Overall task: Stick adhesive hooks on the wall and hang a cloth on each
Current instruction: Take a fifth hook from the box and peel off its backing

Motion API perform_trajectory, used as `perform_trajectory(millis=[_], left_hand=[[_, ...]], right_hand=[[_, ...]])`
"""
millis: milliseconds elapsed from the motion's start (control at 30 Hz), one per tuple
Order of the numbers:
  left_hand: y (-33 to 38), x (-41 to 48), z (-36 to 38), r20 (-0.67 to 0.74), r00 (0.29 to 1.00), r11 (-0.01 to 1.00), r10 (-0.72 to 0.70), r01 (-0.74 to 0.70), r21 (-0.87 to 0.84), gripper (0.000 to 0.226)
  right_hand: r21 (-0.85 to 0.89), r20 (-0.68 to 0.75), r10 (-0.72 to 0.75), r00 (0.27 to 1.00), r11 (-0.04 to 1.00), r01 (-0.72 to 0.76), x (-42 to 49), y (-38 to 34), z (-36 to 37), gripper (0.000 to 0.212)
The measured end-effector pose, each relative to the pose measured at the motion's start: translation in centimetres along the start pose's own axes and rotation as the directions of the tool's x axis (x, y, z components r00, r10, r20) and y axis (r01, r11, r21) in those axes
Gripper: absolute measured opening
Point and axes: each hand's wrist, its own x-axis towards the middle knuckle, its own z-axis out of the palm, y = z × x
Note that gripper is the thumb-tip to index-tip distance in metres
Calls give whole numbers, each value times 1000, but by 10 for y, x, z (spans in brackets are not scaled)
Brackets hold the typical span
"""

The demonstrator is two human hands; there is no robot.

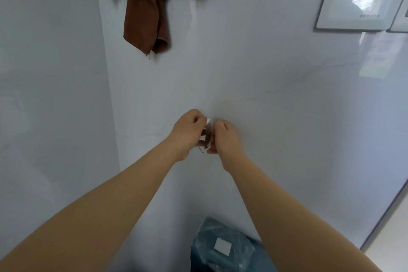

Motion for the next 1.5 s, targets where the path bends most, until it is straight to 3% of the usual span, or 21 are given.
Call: perform_trajectory(millis=[200, 400, 533, 833, 1033, 1400, 1500], left_hand=[[2, -2, -1, 1, 998, 983, 68, -67, 170, 21], [0, -4, -5, 26, 999, 996, 37, -40, 85, 21], [2, -4, -8, 19, 999, 995, 33, -35, 96, 22], [2, 0, -11, 32, 987, 944, -157, 160, -287, 30], [-1, 4, -8, 44, 985, 906, -167, 172, -388, 14], [-3, 5, -1, 53, 975, 777, -218, 206, -595, 13], [1, 2, 1, 49, 971, 750, -233, 211, -627, 23]], right_hand=[[-11, 16, 2, 1000, 1000, -2, -3, -6, 4, 46], [28, 136, 85, 987, 996, -90, -4, -6, -3, 29], [-35, 178, 44, 983, 999, -39, -5, -7, -7, 29], [143, 173, 24, 985, 988, -49, 3, -10, -6, 33], [218, 111, 19, 994, 975, -43, 6, -10, -6, 31], [275, -37, 18, 999, 961, -7, 5, -10, -1, 31], [307, -77, 45, 996, 951, -19, 6, -11, 1, 32]])
